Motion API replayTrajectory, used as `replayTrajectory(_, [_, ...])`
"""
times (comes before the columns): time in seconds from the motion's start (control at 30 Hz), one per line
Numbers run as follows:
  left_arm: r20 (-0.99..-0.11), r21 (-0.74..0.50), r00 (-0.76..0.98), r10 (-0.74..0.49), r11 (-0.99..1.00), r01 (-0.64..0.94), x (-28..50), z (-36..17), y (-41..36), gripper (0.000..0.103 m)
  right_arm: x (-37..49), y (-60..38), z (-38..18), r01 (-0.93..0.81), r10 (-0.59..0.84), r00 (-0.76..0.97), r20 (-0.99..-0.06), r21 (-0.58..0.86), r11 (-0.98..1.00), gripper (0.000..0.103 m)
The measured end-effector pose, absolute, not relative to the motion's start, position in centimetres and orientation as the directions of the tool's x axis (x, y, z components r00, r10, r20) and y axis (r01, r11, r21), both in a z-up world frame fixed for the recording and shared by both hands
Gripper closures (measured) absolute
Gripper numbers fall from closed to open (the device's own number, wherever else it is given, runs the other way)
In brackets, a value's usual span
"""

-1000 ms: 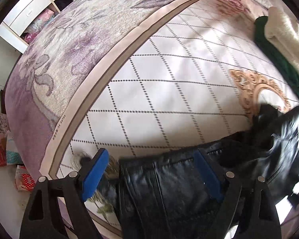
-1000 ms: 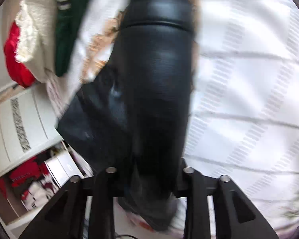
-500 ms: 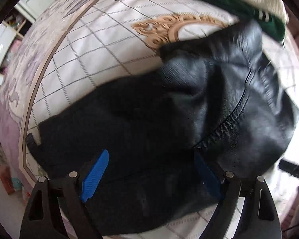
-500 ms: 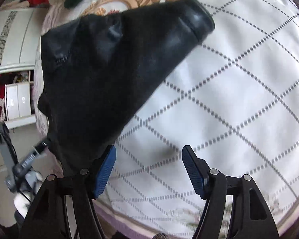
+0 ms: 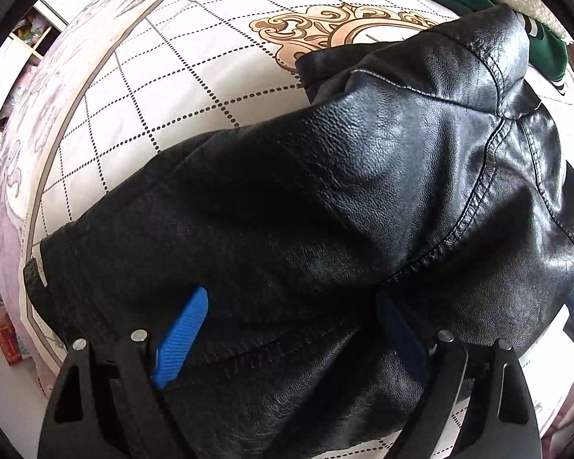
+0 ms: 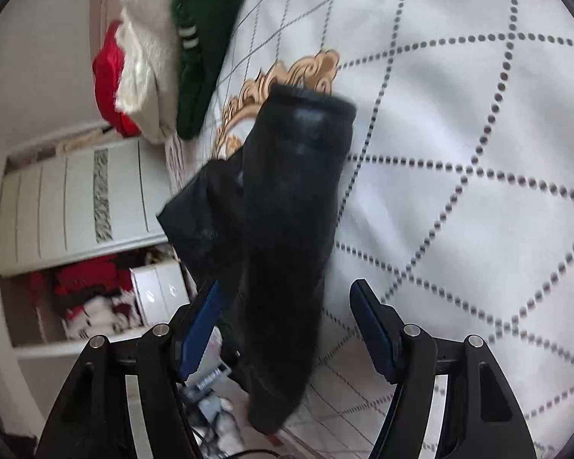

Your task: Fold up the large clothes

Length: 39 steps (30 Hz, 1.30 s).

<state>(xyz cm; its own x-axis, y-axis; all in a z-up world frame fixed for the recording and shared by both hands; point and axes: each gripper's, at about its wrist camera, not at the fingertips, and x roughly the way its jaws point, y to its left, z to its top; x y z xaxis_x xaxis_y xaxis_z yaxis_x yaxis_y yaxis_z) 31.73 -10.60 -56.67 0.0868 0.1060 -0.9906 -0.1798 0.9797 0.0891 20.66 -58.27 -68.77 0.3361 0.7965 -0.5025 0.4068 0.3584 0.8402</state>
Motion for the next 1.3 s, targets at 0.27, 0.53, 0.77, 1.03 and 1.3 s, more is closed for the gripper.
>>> replayTrajectory(0.27, [-0.991, 0.077, 0.097, 0.092, 0.985, -0.153, 32.0, -57.8, -10.0, 0.01, 28.2, -48.3, -71.1, 0.366, 0.859, 0.231, -0.456, 0.859, 0.358, 0.019])
replayTrajectory(0.53, [-0.993, 0.062, 0.088, 0.076, 0.986, -0.152, 33.1, -58.8, -8.8, 0.003, 29.6, -45.0, -70.3, 0.314, 0.885, 0.195, -0.423, 0.882, 0.352, 0.079])
replayTrajectory(0.77, [-0.995, 0.036, 0.087, 0.048, 0.99, -0.133, 33.6, -59.3, -8.0, 0.002, 30.1, -44.5, -72.9, 0.369, 0.857, 0.197, -0.477, 0.846, 0.386, 0.043])
replayTrajectory(1.03, [-0.997, 0.002, 0.076, 0.015, 0.985, -0.17, 33.9, -60.1, -6.2, 0.0, 28.1, -41.4, -67.7, 0.297, 0.795, 0.251, -0.552, 0.826, 0.48, 0.085])
replayTrajectory(1.3, [-0.996, -0.054, 0.075, -0.04, 0.978, -0.201, 34.3, -60.7, -4.4, 0.0, 24.3, -34.8, -59.3, 0.07, 0.754, 0.241, -0.612, 0.785, 0.615, 0.085])
